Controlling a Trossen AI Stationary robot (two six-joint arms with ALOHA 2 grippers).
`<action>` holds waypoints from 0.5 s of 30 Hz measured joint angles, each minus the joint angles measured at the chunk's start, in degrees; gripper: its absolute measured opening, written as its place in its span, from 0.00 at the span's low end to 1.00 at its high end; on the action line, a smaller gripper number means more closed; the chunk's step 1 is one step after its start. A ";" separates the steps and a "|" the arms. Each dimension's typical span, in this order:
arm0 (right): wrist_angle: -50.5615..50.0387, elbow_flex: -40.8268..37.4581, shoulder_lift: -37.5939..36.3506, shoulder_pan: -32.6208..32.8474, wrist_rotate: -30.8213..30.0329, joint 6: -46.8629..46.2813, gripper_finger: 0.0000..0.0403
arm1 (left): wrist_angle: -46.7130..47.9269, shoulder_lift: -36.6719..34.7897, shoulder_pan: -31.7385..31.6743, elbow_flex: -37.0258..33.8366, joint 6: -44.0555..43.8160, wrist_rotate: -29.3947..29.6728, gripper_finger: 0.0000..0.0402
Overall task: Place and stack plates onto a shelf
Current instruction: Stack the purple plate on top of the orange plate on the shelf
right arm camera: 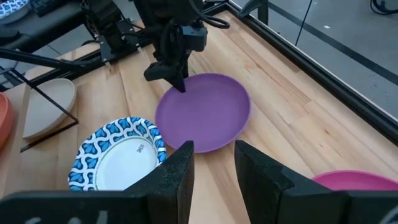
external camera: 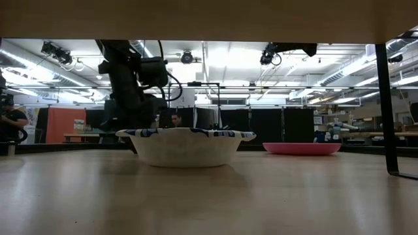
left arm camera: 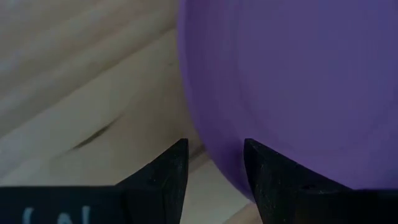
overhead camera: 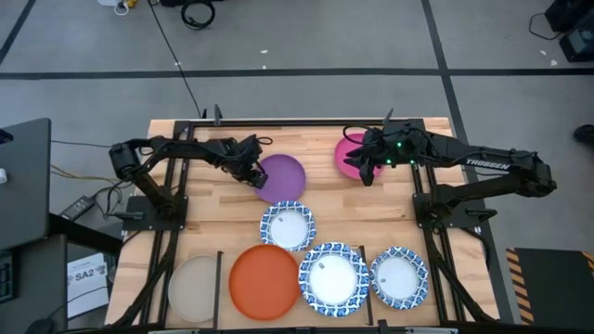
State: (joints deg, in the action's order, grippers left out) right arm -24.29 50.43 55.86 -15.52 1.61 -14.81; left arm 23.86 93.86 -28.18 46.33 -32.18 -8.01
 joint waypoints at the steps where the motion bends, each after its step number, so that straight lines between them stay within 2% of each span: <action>1: 0.00 0.00 0.00 0.01 0.00 0.00 0.30 | -0.07 0.00 -0.03 0.00 -0.24 0.03 0.40; 15: 0.00 0.00 0.00 0.01 0.00 0.00 0.30 | -0.05 -0.02 -0.07 0.00 -0.36 0.26 0.23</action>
State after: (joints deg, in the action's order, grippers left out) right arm -24.29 50.43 55.86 -15.51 1.61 -14.81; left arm 23.81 93.84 -28.25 46.33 -32.53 -7.75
